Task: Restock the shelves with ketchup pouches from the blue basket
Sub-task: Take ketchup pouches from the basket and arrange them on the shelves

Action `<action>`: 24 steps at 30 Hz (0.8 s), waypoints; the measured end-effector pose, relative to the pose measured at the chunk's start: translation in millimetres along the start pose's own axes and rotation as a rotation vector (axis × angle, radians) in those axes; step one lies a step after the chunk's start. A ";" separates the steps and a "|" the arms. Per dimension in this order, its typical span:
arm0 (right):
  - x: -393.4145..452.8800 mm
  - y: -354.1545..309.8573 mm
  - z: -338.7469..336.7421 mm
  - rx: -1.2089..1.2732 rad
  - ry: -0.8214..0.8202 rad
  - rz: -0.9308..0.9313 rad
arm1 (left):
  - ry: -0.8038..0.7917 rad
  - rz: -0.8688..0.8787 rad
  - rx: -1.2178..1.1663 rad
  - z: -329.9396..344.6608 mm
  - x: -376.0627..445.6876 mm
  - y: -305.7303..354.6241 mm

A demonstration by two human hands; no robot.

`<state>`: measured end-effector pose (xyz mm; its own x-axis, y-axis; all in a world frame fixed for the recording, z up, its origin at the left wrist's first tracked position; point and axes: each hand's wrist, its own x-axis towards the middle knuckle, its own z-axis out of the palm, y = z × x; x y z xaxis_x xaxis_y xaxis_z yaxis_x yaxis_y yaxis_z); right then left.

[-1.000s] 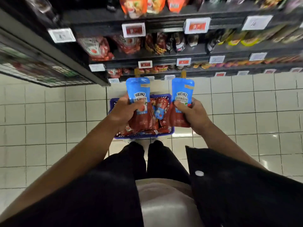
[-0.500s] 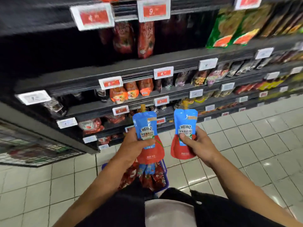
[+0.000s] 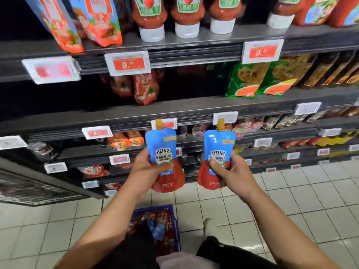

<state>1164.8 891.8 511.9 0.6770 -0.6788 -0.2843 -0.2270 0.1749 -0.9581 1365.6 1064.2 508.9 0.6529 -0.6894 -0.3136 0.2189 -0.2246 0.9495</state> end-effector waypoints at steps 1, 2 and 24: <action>8.8 -0.3 -14.4 -0.012 -0.015 0.012 | 0.019 0.008 -0.024 14.2 5.5 1.0; 16.9 -1.3 -27.8 -0.023 -0.033 0.023 | 0.038 0.019 -0.044 27.0 11.1 2.7; 159.4 -128.5 -36.7 -0.298 0.035 -0.201 | 0.316 0.031 0.597 47.9 163.3 140.6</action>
<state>1276.2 735.0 591.0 0.7054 -0.7037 -0.0848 -0.2893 -0.1766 -0.9408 1468.3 887.0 591.4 0.8530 -0.4875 -0.1864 -0.1822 -0.6128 0.7690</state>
